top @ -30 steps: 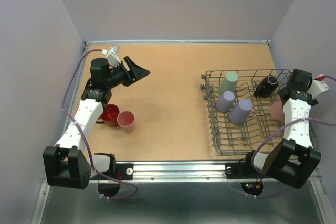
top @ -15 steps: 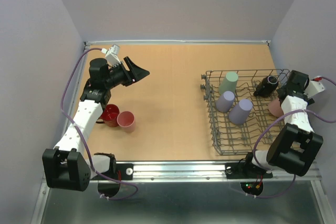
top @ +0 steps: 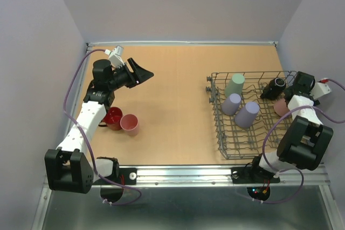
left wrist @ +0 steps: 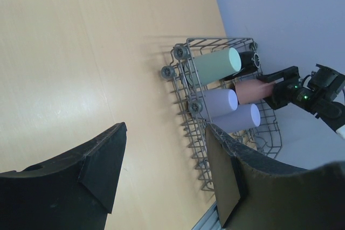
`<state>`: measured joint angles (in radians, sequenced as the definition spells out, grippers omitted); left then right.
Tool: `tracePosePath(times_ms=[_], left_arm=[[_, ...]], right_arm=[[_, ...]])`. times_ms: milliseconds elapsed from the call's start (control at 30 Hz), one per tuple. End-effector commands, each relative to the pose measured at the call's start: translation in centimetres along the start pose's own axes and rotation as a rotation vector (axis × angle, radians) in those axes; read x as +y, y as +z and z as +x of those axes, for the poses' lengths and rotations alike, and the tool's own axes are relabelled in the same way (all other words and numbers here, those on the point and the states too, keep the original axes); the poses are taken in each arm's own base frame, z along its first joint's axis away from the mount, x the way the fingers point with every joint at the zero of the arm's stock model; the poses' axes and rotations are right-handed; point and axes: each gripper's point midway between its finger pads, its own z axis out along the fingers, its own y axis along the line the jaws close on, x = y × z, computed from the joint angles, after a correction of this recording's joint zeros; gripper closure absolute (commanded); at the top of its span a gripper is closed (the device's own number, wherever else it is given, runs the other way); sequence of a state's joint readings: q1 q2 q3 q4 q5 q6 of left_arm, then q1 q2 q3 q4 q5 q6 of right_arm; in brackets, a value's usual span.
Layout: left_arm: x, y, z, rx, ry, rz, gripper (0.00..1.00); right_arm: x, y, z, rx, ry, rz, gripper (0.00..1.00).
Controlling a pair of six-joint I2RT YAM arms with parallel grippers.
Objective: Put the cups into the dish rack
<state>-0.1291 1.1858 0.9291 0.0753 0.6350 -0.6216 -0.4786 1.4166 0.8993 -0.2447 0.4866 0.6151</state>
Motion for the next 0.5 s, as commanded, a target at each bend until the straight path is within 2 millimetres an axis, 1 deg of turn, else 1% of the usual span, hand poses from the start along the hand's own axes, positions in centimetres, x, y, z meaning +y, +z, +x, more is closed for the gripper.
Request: tracePosePath(times_ms=[0,167,400,467], left_arm=[[-0.68,0.01,-0.75,-0.032,0.038,0.04,0.3],[-0.64,0.13,-0.82,-0.029,0.039,0.042,0.3],[-0.8,0.33,-1.11,-0.029,0.042,0.045,0.3],[-0.72,0.45,-1.13,-0.027,0.041,0.044,0.3]], right_arm=[[0.74,0.98,-0.75,-0.041,0.065,-0.017,1.0],[1.1,1.44,-0.45,-0.034,0.072,-0.026,1.0],[1.49,1.04,-0.71,-0.032,0.051,-0.054,0.99],[1.7,0.79,-0.85,-0.03,0.022,-0.072,0.95]])
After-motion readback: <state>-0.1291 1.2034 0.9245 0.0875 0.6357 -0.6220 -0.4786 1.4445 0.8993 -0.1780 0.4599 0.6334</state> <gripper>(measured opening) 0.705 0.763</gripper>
